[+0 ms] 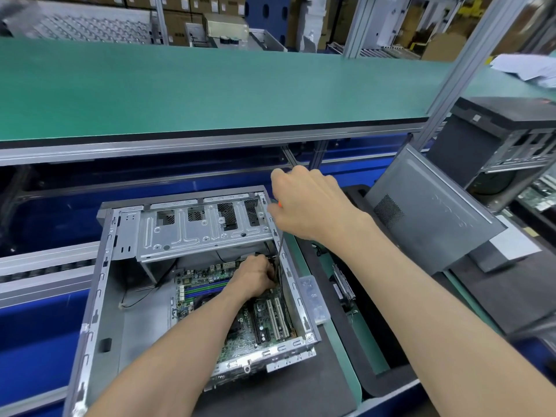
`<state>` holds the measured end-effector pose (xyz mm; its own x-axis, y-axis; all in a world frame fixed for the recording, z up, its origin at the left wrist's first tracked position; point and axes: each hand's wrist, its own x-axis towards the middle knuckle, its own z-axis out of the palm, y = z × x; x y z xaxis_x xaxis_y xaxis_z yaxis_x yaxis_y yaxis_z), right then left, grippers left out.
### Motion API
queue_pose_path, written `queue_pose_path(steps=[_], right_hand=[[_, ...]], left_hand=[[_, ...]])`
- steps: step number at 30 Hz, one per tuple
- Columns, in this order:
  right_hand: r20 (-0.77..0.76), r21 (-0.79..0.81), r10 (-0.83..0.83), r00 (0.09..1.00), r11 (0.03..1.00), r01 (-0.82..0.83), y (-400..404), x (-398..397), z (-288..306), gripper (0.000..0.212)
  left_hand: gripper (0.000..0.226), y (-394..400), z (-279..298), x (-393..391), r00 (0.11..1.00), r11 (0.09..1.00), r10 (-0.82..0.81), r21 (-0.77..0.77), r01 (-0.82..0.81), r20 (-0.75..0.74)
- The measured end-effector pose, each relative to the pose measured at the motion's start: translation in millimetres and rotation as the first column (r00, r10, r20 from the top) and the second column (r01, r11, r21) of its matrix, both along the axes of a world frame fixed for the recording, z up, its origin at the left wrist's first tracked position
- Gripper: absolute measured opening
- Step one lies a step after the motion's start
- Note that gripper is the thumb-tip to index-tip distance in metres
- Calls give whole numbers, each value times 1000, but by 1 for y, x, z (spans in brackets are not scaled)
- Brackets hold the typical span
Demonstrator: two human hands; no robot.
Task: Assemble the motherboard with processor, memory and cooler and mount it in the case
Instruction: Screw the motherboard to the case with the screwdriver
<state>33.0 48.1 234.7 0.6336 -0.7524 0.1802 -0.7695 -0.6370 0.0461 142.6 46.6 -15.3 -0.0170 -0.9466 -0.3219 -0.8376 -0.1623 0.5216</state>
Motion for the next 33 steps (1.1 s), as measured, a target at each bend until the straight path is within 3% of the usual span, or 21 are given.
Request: queue_pose_path(steps=[2,7,11,16,18,20,22,27,29,31,33], right_hand=[[-55,-101,-39,998,994,33,1,0,0,30],[18,66,80,997,995,-81,0,-1,2,24],[-80,-140,-29,996,990,18,1,-3,0,32],[50,147,83,995,985,-89,0,-3,3,26],[10,51,48,999,998,-48,0,-1,0,17],[-69,-118,-17,997,993,9,0,0,-3,28],[-76,-148,-18,997,989,7,0,1,-3,32],[56,140,91,994,985,-98,1,0,3,23],[4,34,38,999,999,-38,1,1,0,17],[-68,-110,-33,997,994,26,2,2,-2,28],[-40,-86,-3,999,996,0,5,4,-2,29]], left_hand=[[15,0,-1,0,1000,1000,6,4,-6,-11],[14,-2,3,2,999,998,0,56,3,-47],[18,-2,5,6,996,996,37,86,-30,-77],[21,-3,7,6,996,993,22,116,-12,-90],[20,-4,7,5,997,994,7,113,2,-80],[24,-3,6,5,997,994,1,109,7,-71],[24,-3,3,5,998,995,5,98,2,-67],[17,-4,1,2,998,997,20,72,-16,-59],[19,-2,-1,2,999,1000,20,22,-19,-46],[20,0,-2,2,999,1000,21,-7,-21,-38],[20,1,0,2,999,1000,18,-12,-19,-28]])
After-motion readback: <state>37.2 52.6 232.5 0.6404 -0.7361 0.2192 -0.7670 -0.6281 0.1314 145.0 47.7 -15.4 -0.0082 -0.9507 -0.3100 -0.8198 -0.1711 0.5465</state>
